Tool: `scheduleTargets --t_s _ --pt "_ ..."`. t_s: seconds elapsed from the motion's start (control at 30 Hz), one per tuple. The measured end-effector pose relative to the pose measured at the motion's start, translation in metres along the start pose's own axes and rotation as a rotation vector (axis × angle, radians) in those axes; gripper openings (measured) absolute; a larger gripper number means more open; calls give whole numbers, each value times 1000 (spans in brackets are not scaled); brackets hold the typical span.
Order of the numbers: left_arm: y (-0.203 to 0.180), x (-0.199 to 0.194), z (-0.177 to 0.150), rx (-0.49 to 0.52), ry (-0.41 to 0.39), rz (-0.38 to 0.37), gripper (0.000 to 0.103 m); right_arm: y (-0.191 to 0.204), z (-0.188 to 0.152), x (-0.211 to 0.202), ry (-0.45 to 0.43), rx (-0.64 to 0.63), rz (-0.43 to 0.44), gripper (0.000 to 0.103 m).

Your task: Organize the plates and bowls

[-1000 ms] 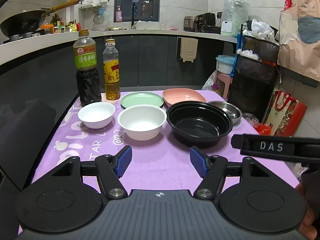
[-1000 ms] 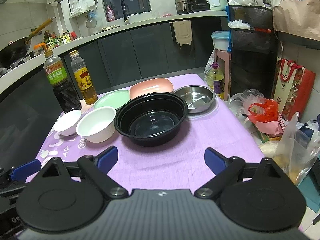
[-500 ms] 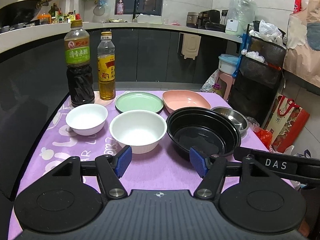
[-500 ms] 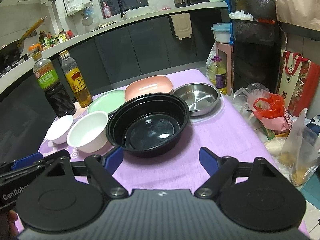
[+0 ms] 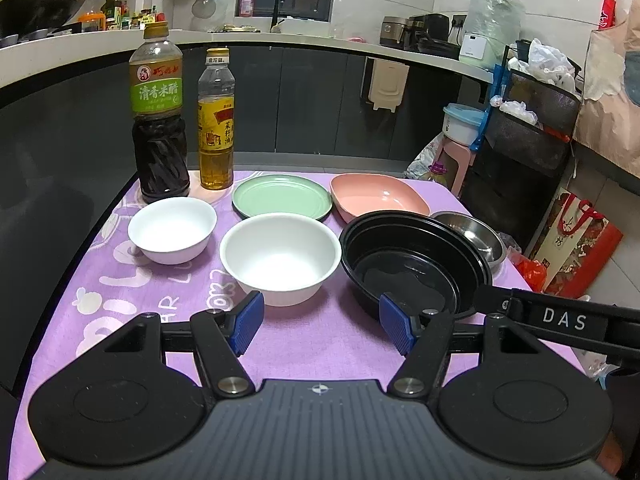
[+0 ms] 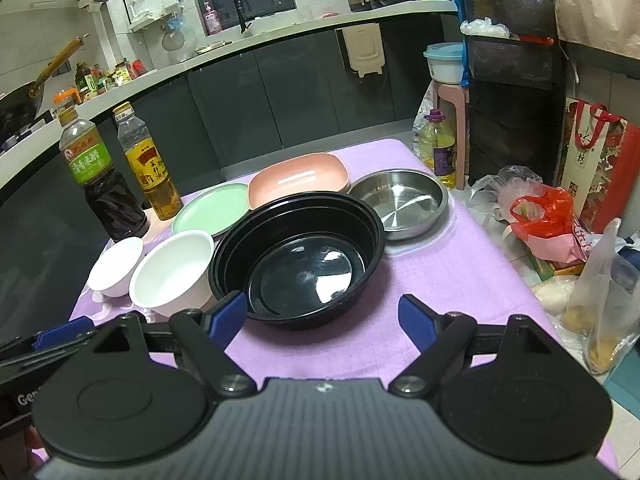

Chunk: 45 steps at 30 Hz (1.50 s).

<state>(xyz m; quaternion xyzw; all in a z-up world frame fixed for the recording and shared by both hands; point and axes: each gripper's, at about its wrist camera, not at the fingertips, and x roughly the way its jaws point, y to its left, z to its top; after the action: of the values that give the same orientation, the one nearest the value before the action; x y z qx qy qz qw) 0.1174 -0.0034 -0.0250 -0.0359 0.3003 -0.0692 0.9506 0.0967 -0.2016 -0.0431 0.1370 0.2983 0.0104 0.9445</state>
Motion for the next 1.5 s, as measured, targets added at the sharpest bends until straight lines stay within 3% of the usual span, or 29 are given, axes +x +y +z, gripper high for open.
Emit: scheduleTargets --t_s 0.53,0.67,0.93,1.13,1.27,1.37,1.43,1.47,1.5 --pt "-3 10 12 -32 12 -17 61 -4 13 9 14 22 4 60" --pt "-5 27 15 -50 65 -47 61 -13 15 17 37 55 10 60" --pt "-1 65 23 -179 186 -129 60 -34 21 39 92 139 36 57" --pt "-5 91 25 -218 263 -148 52 -45 25 56 128 186 51 54" --pt "-5 104 25 -218 282 -126 38 -47 28 63 129 195 38 54" --pt "-3 112 25 -227 302 -122 24 -52 30 68 132 203 33 45" --pt "-2 114 24 -221 297 -139 16 -55 31 74 138 208 37 33" --pt "-3 113 25 -214 293 -133 16 -56 31 76 147 208 42 16" --pt "-4 111 25 -196 284 -133 16 -57 30 78 156 206 38 13"
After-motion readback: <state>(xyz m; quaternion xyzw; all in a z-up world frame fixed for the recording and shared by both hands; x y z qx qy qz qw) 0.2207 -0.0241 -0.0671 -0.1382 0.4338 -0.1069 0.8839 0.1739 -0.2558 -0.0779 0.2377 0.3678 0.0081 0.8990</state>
